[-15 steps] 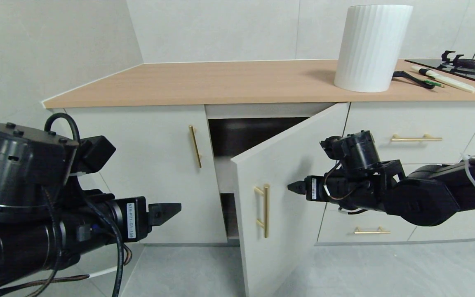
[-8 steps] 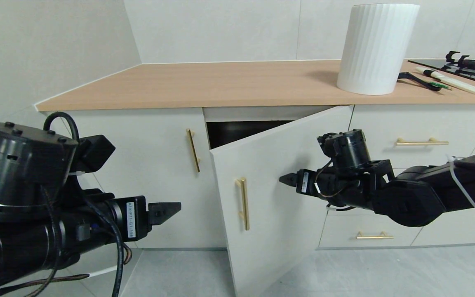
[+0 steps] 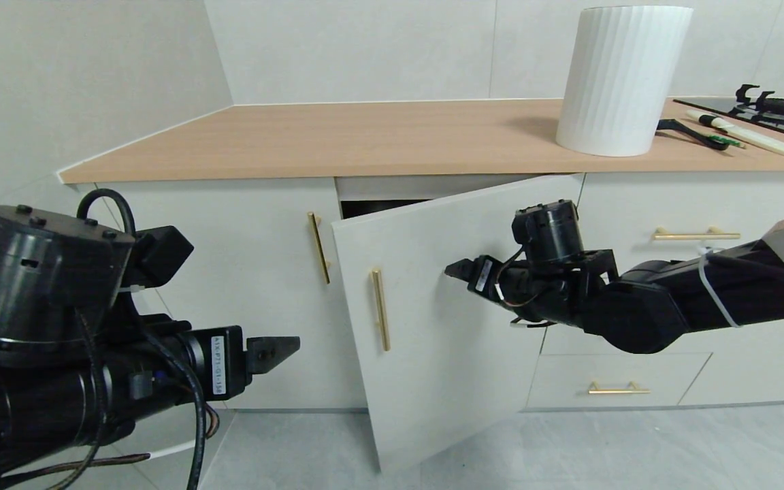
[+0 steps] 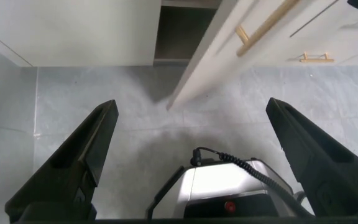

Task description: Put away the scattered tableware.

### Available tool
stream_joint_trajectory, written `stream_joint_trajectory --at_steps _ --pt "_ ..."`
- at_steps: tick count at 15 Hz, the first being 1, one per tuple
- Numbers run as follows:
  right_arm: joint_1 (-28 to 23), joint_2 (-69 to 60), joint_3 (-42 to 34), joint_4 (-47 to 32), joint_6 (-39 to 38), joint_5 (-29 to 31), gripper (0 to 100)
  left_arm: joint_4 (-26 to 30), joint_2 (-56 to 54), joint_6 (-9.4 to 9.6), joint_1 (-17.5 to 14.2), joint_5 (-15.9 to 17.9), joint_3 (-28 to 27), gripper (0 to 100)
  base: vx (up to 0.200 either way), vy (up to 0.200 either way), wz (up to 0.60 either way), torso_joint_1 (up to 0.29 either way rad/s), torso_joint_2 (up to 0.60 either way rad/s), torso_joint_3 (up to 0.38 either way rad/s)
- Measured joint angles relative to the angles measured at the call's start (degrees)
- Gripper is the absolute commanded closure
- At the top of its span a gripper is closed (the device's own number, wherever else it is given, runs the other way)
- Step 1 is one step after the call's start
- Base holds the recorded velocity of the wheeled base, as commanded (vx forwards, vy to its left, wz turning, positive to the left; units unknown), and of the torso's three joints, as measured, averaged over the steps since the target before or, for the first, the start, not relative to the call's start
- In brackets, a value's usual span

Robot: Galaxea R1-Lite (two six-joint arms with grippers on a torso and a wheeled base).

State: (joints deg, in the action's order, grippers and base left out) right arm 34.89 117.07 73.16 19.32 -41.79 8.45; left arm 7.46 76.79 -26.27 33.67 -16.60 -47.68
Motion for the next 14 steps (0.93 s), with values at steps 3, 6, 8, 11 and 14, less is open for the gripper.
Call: stream_joint_trajectory --at_steps 3,6,8,11,14 --pt "-0.1 2.8 3.8 0.7 -0.2 7.1 0 0.0 0.0 0.02 0.0 0.0 0.0 0 0.000 0.000 0.00 0.000 0.00 0.000" --pt "-0.5 5.1 5.9 1.2 -0.7 8.8 0 0.0 0.0 0.02 0.0 0.0 0.1 0 0.000 0.000 0.00 0.000 0.00 0.000" --pt "-0.7 6.0 6.8 1.3 -1.3 9.7 0 0.0 0.0 0.02 0.0 0.0 0.1 0 0.000 0.000 0.00 0.000 0.00 0.000" --pt "-1.3 7.7 9.1 1.3 -1.4 13.4 0 0.0 0.0 0.02 0.0 0.1 0.1 0 0.000 0.000 0.00 0.000 0.00 0.000" --pt "-1.5 9.4 11.0 1.3 -1.4 15.5 0 0.0 0.0 0.02 0.0 0.1 0.1 0 0.000 0.000 0.00 0.000 0.00 0.000"
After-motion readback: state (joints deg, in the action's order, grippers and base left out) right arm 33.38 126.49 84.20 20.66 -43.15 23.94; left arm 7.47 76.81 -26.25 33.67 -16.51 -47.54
